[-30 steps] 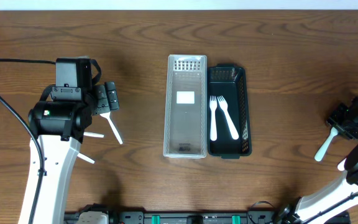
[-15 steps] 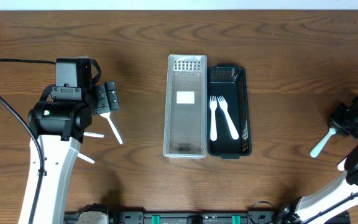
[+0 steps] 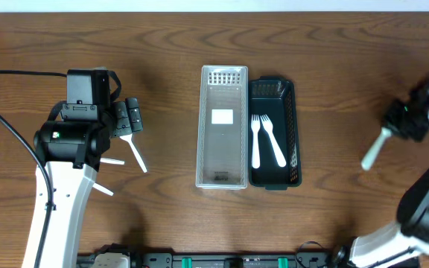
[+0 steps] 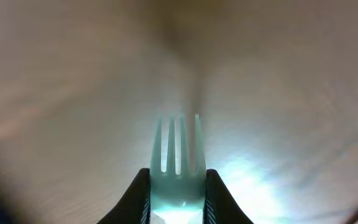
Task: Pack container
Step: 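Drop the third fork into the black tray with the right gripper, then move the right gripper to the white spoon and grasp it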
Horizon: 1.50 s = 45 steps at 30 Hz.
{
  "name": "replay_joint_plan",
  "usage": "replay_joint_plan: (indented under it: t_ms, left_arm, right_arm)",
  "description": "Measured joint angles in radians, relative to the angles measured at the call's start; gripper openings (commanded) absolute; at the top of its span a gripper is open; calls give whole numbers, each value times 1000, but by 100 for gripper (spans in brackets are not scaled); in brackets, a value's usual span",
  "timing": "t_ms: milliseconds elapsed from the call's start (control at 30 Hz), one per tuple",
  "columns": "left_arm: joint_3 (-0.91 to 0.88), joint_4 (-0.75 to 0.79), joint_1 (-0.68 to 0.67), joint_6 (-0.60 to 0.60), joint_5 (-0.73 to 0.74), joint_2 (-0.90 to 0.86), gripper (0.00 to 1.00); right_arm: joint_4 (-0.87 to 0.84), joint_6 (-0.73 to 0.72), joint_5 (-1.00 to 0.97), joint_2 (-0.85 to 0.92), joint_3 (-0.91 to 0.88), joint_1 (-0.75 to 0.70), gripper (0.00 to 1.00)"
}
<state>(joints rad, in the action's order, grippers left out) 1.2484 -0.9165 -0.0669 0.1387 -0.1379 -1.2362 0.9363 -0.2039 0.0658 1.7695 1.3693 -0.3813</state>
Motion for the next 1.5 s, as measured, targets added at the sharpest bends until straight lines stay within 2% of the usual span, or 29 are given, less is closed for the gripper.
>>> replay_joint_plan:
  t_ms: [133,233,467,533,633,767,800,933,1067,1133,1267,1500]
  left_arm:
    - [0,0,0,0,0,0,98]
    - [0,0,0,0,0,0,98]
    - [0,0,0,0,0,0,98]
    - [0,0,0,0,0,0,98]
    - [0,0,0,0,0,0,98]
    - [0,0,0,0,0,0,98]
    - [0,0,0,0,0,0,98]
    - [0,0,0,0,0,0,98]
    - [0,0,0,0,0,0,97]
    - [0,0,0,0,0,0,98]
    - [0,0,0,0,0,0,98]
    - [0,0,0,0,0,0,98]
  right_arm:
    - [-16,-21,11,-171,40,235,2]
    - [-37,-55,19,-232,45,398,2]
    - [-72,-146,2,-171,45,692,3]
    - [-74,-169,-5,-123,45,745,14]
    - [-74,-191,-14,-40,44,789,18]
    - [-102,-214,-19,23,39,809,43]
    - [-109,-214,-21,24,39,808,45]
    - [-93,-221,-42,-6,42,781,46]
    - [-19,-264,-87,-98,43,674,48]
    - [41,-306,-114,-171,50,578,56]
    - [175,-373,-158,-288,69,336,61]
    - [238,-383,-189,-309,64,-57,79]
